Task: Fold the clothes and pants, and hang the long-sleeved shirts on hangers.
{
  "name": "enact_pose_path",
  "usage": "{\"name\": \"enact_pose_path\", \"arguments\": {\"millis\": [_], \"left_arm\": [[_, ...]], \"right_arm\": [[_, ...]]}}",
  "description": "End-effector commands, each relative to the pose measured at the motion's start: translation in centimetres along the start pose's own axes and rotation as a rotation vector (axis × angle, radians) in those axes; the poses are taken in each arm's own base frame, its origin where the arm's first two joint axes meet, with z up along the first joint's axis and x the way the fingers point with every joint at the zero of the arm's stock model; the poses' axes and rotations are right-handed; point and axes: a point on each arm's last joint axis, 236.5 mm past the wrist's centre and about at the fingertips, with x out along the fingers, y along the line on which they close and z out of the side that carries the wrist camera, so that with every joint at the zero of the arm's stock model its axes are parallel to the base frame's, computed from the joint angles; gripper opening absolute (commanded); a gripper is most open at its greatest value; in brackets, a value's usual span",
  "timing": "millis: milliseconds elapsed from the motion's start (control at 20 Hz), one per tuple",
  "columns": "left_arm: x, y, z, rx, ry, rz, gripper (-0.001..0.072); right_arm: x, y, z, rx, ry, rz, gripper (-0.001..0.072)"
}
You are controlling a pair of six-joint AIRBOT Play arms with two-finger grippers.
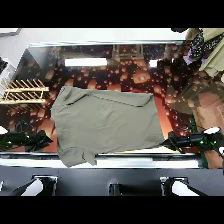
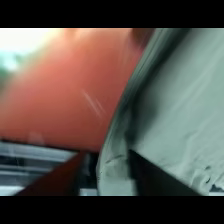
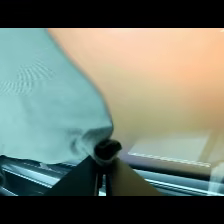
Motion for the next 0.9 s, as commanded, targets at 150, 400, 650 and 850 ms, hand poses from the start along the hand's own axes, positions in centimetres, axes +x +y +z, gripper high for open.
{"name": "enact_pose_path", "arguments": {"millis": [150, 400, 650, 850], "left_arm": [[1.3, -0.3, -1.9, -0.02, 0.054, -0.042, 0.0528], [1.7, -0.6, -2.5, -0.034, 0.072, -0.062, 0.0522], [4.0, -0.1, -4.7, -0.038, 0.151, -0.047, 0.0415], [4.5, 0.1, -3.7, -0.047, 0.118, -0.039, 0.0293]], "right_arm": [[-1.2, 1.3, 0.0, -0.037, -0.044, 0.016, 0.0032], [-1.2, 1.7, -0.1, -0.034, -0.044, 0.03, 0.0032], [-1.2, 2.0, 0.1, -0.031, -0.051, 0.043, 0.0032], [-1.2, 2.1, -0.1, -0.032, -0.041, 0.047, 0.0032]]}}
